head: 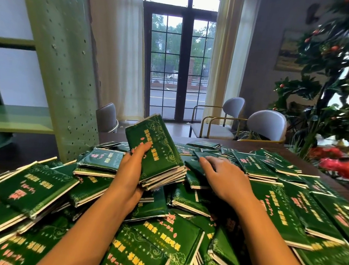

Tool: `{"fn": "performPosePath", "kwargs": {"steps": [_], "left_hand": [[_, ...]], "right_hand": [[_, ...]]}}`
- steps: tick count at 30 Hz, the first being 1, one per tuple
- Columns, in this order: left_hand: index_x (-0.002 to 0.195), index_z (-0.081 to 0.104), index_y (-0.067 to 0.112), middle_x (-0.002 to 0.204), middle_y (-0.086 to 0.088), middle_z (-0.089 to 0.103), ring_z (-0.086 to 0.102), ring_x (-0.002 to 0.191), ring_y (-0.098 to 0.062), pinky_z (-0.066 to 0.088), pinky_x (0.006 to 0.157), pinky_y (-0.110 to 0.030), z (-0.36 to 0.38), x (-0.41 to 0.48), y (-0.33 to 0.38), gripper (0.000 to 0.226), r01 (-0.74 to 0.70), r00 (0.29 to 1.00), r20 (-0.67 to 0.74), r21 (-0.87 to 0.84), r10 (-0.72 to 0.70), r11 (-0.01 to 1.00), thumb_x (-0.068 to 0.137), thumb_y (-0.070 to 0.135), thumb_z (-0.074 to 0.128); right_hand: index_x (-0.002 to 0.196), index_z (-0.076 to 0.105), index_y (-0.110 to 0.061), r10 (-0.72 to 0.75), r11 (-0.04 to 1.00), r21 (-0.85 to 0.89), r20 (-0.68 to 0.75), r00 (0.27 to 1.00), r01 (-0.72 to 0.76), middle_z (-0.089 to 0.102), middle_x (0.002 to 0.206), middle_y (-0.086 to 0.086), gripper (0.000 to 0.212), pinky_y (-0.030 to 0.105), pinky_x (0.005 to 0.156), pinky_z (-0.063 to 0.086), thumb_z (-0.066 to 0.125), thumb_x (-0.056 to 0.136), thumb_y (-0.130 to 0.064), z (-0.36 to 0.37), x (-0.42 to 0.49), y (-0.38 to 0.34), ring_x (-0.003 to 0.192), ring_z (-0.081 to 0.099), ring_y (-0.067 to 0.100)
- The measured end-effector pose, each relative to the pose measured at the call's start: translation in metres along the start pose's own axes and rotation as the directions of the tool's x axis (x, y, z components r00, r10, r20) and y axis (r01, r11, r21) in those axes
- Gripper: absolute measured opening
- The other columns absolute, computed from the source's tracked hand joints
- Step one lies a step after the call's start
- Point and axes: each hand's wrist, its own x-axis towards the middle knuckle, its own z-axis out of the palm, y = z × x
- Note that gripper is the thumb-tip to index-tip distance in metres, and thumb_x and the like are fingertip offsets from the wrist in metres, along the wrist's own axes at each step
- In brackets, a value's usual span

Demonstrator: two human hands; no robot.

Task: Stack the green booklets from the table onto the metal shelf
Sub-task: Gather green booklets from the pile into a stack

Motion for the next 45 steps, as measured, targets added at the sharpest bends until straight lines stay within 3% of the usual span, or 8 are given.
{"fn": "performPosePath", "kwargs": {"steps": [7, 18, 21, 27, 31, 36, 40, 45], "left_hand": [[0.126, 0.059, 0.015, 0.107, -0.013, 0.072, 0.07, 0.094, -0.031, 0.059, 0.065, -0.043, 0.0, 0.001, -0.001, 0.039, -0.009, 1.0, 0.002, 0.007, 0.009, 1.0, 0.091, 0.031, 0.058], [0.124, 0.059, 0.016, 0.106, -0.014, 0.072, 0.07, 0.087, -0.03, 0.059, 0.058, -0.04, 0.001, -0.002, 0.0, 0.036, -0.017, 1.0, -0.007, 0.0, 0.017, 1.0, 0.092, 0.03, 0.058], [0.124, 0.059, 0.015, 0.106, -0.014, 0.072, 0.07, 0.088, -0.03, 0.059, 0.062, -0.04, 0.002, -0.002, 0.0, 0.035, -0.027, 1.0, -0.006, 0.007, 0.027, 1.0, 0.092, 0.03, 0.058], [0.124, 0.056, 0.02, 0.106, -0.008, 0.072, 0.069, 0.092, -0.025, 0.056, 0.08, -0.041, 0.003, 0.001, -0.004, 0.034, -0.12, 0.991, -0.049, 0.052, 0.123, 0.991, 0.091, 0.028, 0.061], [0.123, 0.053, 0.021, 0.11, -0.005, 0.071, 0.069, 0.095, -0.023, 0.055, 0.083, -0.04, 0.002, 0.004, -0.008, 0.032, -0.173, 0.983, -0.049, 0.118, 0.179, 0.978, 0.092, 0.026, 0.06], [0.123, 0.053, 0.024, 0.109, -0.003, 0.071, 0.068, 0.097, -0.023, 0.053, 0.09, -0.044, 0.001, 0.004, -0.008, 0.033, -0.153, 0.986, -0.04, 0.142, 0.16, 0.978, 0.091, 0.03, 0.06], [0.123, 0.054, 0.023, 0.109, -0.003, 0.071, 0.069, 0.097, -0.023, 0.054, 0.086, -0.041, 0.001, 0.004, -0.007, 0.032, -0.143, 0.988, -0.045, 0.123, 0.149, 0.982, 0.092, 0.028, 0.06], [0.119, 0.058, 0.019, 0.104, -0.005, 0.073, 0.07, 0.093, -0.024, 0.055, 0.086, -0.045, 0.001, 0.004, -0.007, 0.029, -0.137, 0.987, -0.066, 0.089, 0.143, 0.987, 0.091, 0.024, 0.062]], "right_hand": [[0.149, 0.02, -0.032, -0.023, 1.0, -0.013, -0.023, 0.999, 0.022, 0.023, 0.155, 0.002, 0.066, 0.044, 0.109, 0.03, 0.046, 0.092, -0.051, -0.002, -0.002, 0.0, 0.136, 0.029, 0.034], [0.146, 0.03, -0.029, -0.105, 0.994, -0.01, -0.224, 0.969, 0.105, 0.027, 0.153, 0.0, 0.066, 0.041, 0.107, 0.025, 0.057, 0.087, -0.039, -0.002, -0.001, -0.004, 0.133, 0.031, 0.029], [0.141, 0.041, -0.026, -0.145, 0.972, 0.123, -0.355, 0.924, 0.2, 0.032, 0.149, -0.001, 0.06, 0.039, 0.104, 0.028, 0.062, 0.085, -0.033, -0.003, -0.003, -0.005, 0.129, 0.033, 0.026], [0.121, 0.062, -0.016, -0.084, 0.66, 0.658, -0.416, 0.906, 0.363, 0.052, 0.133, 0.0, 0.034, 0.03, 0.104, 0.039, 0.064, 0.087, -0.014, -0.005, -0.008, -0.016, 0.12, 0.048, 0.009], [0.118, 0.065, -0.015, -0.074, 0.692, 0.662, -0.331, 0.941, 0.288, 0.057, 0.13, 0.002, 0.034, 0.03, 0.104, 0.04, 0.065, 0.085, -0.007, 0.003, -0.005, -0.016, 0.112, 0.053, 0.009], [0.118, 0.063, -0.024, -0.091, 0.512, 0.825, -0.223, 0.971, 0.237, 0.066, 0.117, -0.005, 0.038, 0.03, 0.099, 0.048, 0.067, 0.085, -0.006, -0.004, -0.008, -0.015, 0.112, 0.059, 0.009], [0.122, 0.062, -0.023, -0.104, 0.471, 0.837, -0.261, 0.96, 0.279, 0.065, 0.113, -0.012, 0.04, 0.016, 0.089, 0.05, 0.062, 0.087, -0.003, -0.004, -0.01, -0.018, 0.102, 0.061, -0.005], [0.124, 0.058, -0.023, 0.095, 0.311, 0.888, -0.385, 0.918, 0.34, 0.066, 0.112, -0.008, 0.043, 0.017, 0.084, 0.052, 0.054, 0.09, 0.003, -0.005, -0.007, -0.019, 0.097, 0.064, -0.002]]}}
